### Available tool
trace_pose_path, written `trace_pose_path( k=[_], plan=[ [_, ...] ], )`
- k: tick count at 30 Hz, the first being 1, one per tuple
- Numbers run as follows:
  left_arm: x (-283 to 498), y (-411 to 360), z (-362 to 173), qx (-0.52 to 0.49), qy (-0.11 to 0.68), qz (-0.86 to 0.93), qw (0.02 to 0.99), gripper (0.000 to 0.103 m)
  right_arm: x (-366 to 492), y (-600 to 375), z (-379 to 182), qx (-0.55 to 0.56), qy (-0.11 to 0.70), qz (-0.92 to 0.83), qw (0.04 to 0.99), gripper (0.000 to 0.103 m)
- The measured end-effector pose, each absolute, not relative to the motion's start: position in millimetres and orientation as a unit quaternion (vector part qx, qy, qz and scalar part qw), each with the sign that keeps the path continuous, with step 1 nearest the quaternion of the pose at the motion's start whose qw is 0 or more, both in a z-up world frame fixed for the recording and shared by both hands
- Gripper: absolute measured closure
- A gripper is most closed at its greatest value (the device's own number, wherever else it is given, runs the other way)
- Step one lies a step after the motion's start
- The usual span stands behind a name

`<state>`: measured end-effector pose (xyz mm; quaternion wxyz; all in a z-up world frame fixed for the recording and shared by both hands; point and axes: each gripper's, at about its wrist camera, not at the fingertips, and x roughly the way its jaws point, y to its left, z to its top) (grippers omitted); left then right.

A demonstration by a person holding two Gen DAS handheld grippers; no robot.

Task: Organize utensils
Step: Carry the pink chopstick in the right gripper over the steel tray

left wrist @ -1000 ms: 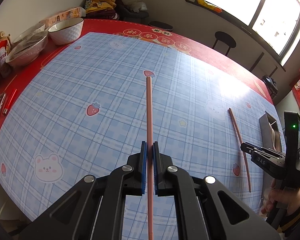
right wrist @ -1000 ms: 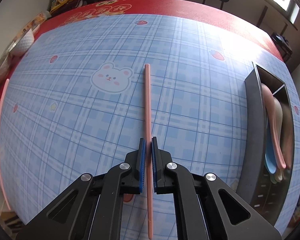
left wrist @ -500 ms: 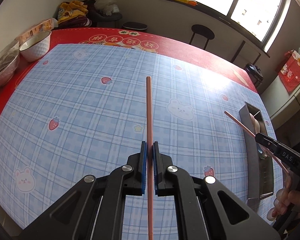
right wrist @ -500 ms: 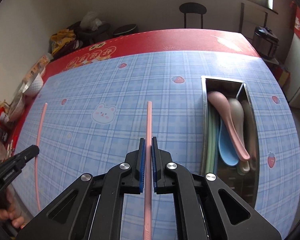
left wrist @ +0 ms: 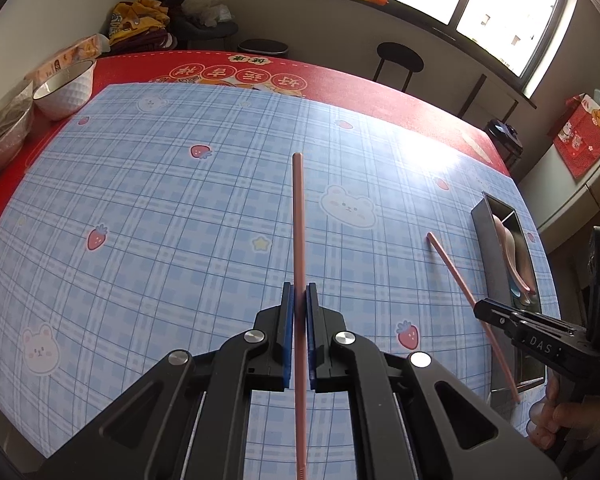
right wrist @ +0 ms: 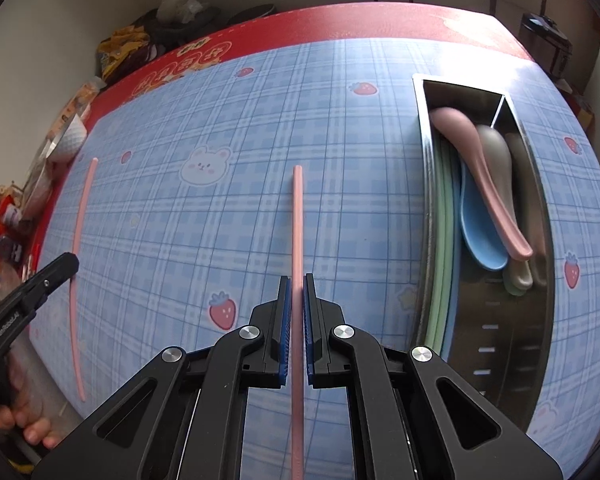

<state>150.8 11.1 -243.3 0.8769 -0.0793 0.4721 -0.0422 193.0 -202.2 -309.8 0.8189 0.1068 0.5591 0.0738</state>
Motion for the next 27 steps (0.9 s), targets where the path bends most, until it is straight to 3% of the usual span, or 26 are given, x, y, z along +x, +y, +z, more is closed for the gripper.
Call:
trace_pose_path(
  k=[15,27],
  plan=[
    [138,49,-243,-0.106,0.469,-0.010,0.877,0.097,222,-171,-337,0.073,0.622,0.072,0.776,0.096],
    [142,50,-245,-0.110,0.473,-0.018,0.874,0.097,224,-153,-336,0.045,0.605,0.071,0.792,0.097]
  ],
)
